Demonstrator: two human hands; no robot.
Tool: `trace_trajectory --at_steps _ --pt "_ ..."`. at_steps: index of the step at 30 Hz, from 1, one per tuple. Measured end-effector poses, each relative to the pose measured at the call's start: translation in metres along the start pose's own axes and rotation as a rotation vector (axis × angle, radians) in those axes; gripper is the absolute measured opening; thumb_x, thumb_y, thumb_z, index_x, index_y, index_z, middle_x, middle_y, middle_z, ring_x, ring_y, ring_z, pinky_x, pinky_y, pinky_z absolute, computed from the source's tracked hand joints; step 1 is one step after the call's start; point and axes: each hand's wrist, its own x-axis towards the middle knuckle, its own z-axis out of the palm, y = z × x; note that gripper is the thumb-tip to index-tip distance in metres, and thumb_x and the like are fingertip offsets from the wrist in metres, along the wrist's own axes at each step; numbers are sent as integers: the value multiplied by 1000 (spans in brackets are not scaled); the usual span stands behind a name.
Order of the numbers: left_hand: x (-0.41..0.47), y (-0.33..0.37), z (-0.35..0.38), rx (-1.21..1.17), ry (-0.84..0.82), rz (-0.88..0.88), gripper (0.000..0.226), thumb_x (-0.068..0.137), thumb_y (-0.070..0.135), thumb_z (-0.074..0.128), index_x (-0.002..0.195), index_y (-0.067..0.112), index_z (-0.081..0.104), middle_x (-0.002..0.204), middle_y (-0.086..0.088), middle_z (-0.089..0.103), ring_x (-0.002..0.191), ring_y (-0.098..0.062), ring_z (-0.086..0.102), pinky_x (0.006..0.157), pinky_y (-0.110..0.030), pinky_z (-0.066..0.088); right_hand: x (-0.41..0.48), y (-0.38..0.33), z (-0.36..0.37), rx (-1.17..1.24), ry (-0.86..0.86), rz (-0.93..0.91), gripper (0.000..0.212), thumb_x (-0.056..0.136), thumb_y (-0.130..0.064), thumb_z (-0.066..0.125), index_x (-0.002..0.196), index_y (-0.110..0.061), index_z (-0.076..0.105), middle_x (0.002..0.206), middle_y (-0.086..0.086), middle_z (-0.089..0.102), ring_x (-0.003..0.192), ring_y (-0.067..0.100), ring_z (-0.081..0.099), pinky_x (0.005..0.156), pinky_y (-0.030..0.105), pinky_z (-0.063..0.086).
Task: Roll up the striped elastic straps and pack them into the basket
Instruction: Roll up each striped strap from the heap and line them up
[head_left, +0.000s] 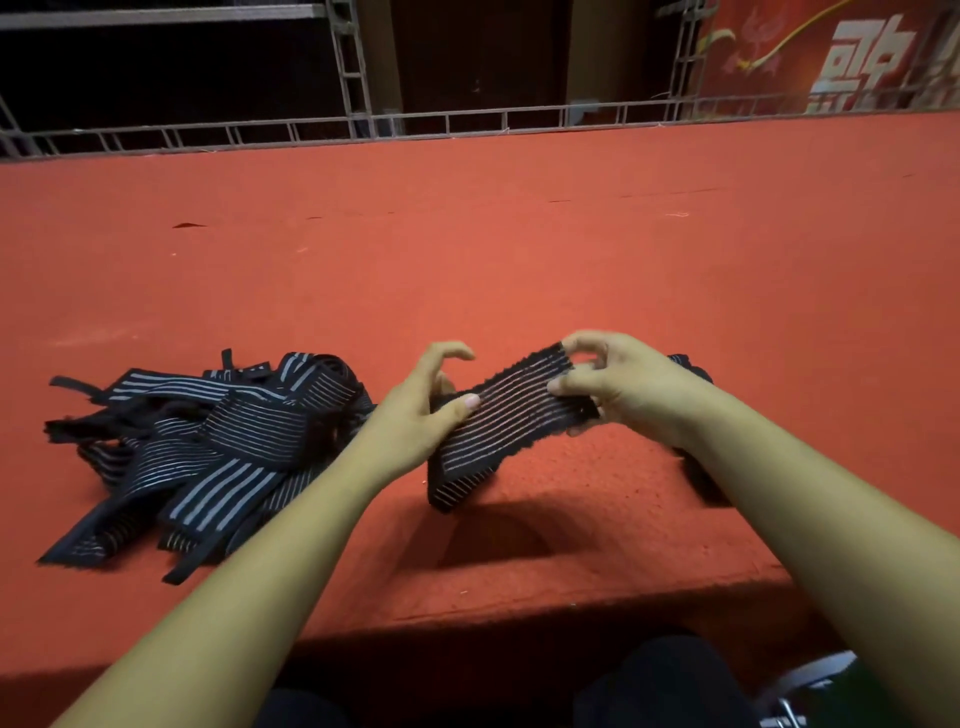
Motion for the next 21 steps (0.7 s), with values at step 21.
trace_trajectory --at_steps 21 --pt "-21 4 31 -856 -245 -197 60 83 1 66 138 19 47 115 -12 69 103 -26 68 91 -39 56 51 -5 -26 -157 411 -39 12 91 -19 72 94 -11 64 72 6 57 44 10 47 40 19 35"
